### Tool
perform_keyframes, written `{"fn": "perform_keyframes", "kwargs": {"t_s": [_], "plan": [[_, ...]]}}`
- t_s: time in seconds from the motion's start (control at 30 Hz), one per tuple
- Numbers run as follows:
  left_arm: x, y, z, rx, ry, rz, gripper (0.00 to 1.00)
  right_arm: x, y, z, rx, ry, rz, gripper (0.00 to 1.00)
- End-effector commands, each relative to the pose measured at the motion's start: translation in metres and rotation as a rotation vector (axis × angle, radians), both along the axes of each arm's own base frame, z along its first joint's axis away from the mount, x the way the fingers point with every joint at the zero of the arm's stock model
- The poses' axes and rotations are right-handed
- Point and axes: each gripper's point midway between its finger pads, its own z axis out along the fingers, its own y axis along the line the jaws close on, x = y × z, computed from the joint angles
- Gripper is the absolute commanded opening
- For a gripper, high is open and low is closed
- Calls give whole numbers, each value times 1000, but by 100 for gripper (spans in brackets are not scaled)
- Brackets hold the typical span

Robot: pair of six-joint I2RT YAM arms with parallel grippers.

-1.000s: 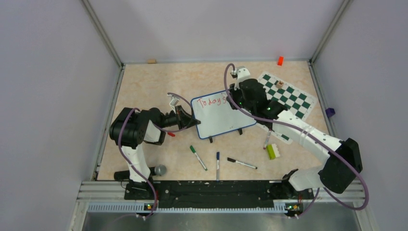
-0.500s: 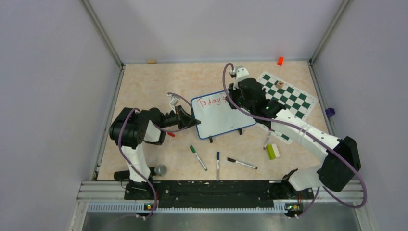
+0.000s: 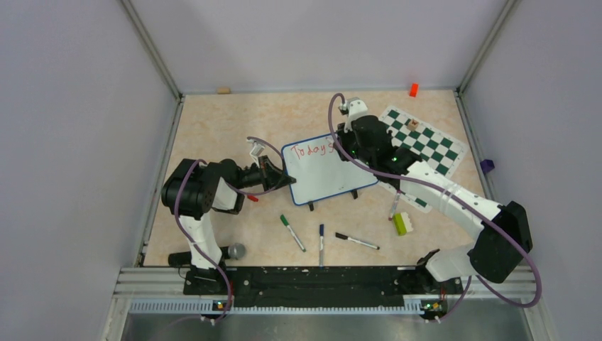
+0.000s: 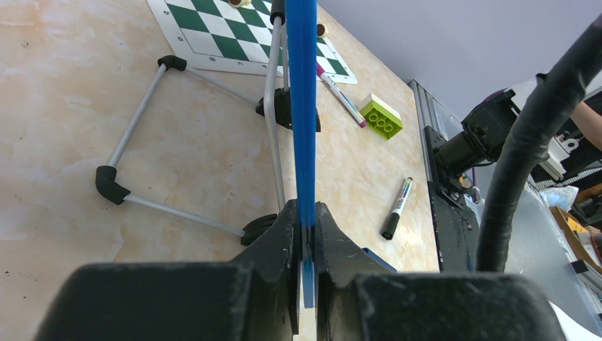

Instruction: Write a sentence on the whiteboard

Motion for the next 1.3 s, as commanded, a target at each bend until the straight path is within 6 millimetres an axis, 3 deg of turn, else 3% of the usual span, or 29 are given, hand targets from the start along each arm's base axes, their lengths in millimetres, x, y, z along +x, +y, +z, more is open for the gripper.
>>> {"fn": "perform_keyframes", "kwargs": {"t_s": [0.0,1.27], "plan": [[-3,0,15,-7,-135,-32,0,9,-4,16,9,-42,-25,0],[-3,0,15,-7,-134,-32,0,-6,-9,5,20,-10,-7,0]]}}
